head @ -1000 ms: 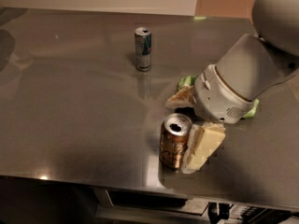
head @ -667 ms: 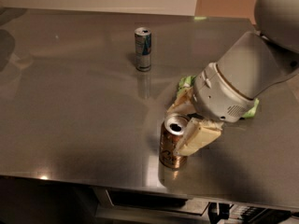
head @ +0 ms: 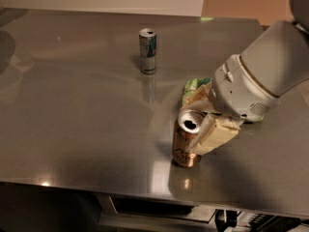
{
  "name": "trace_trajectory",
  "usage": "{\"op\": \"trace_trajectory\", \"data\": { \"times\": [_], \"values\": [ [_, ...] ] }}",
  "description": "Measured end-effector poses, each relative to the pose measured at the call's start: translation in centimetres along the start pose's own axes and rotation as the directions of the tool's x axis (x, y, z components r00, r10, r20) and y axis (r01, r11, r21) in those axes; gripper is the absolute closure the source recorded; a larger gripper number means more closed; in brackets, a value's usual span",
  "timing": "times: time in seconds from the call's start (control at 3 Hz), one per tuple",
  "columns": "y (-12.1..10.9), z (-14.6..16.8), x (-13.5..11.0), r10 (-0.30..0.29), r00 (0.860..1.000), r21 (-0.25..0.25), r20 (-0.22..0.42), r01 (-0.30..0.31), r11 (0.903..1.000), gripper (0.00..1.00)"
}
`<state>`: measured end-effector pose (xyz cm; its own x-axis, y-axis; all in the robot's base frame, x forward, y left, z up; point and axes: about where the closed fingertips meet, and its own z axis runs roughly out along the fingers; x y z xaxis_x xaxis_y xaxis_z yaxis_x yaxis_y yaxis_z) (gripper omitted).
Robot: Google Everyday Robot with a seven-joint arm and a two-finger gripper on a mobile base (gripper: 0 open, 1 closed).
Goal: Move orange can near green rice chip bag
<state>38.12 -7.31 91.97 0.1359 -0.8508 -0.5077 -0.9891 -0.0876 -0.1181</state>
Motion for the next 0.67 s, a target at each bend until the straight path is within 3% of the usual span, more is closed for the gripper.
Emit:
{"op": "trace_trajectory", "data": {
  "times": [0.33,0.67],
  "values": [
    [-1.4,-2.3,1.5,0.069,0.997,0.075,-0.017,-0.068,0.9949,1.0],
    [-3.0,-4.0,3.9,0.155,0.988,0.13,-0.023,-0.151,0.9799,1.0]
  ]
}}
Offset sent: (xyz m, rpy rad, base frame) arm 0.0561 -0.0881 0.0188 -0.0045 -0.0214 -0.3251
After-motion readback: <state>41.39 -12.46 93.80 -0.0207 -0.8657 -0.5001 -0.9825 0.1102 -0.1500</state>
